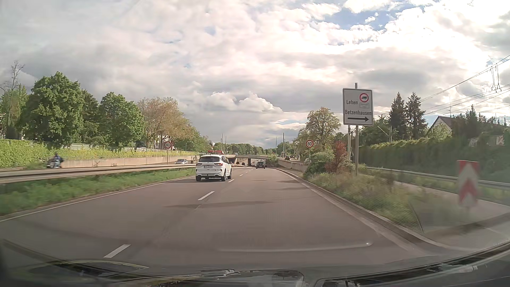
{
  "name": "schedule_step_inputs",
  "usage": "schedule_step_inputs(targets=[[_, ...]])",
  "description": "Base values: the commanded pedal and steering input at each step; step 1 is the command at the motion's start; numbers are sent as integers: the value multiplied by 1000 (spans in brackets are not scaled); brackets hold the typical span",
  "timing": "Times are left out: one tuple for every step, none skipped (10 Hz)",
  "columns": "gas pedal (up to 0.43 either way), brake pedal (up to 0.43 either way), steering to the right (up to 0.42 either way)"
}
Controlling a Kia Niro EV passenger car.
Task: Follow the waypoints while adhering to traffic rules and regulations
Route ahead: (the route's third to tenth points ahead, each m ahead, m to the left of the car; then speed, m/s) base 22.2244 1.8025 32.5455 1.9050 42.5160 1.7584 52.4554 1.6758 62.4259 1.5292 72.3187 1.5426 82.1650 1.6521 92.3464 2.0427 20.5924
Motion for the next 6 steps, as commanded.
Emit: schedule_step_inputs(targets=[[87,0,0],[87,0,0],[87,0,0],[87,0,0],[87,0,0],[87,0,0]])
